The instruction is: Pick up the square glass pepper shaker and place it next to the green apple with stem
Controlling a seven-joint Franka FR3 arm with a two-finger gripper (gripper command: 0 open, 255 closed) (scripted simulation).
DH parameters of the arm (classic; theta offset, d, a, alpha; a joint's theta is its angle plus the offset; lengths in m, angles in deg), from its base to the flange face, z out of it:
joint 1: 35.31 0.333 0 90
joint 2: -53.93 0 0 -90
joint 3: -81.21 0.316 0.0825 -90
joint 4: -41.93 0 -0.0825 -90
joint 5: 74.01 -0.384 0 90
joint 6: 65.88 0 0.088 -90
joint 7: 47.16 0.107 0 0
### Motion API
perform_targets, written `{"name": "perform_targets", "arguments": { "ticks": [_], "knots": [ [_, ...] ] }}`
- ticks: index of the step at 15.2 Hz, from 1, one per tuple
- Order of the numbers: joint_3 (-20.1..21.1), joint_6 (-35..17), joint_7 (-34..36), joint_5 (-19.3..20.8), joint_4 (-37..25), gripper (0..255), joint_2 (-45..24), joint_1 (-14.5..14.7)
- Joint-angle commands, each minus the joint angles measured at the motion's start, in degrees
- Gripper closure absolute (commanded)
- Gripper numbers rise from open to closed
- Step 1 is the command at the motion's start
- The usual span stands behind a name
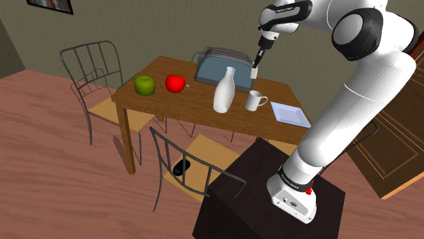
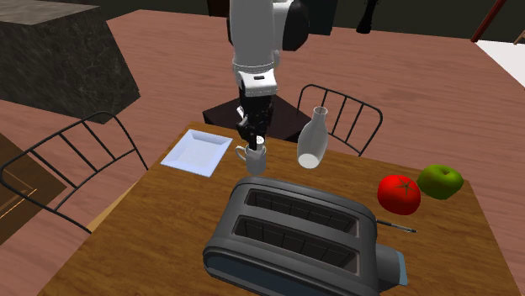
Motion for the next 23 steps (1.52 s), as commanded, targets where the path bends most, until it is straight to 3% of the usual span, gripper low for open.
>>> {"name": "perform_targets", "arguments": {
  "ticks": [1, 3, 14, 23],
  "knots": [
    [0.01, 1.54, 0.06, 0.11, -1.35, 255, 0.19, 0.00],
    [0.03, 2.79, 0.11, 0.17, -2.52, 255, 0.27, 0.02],
    [8.35, 2.58, 16.46, 3.41, -0.04, 255, 2.49, 7.00],
    [14.32, 3.78, 28.01, 3.72, -4.06, 255, -1.09, 12.47]
  ]
}}
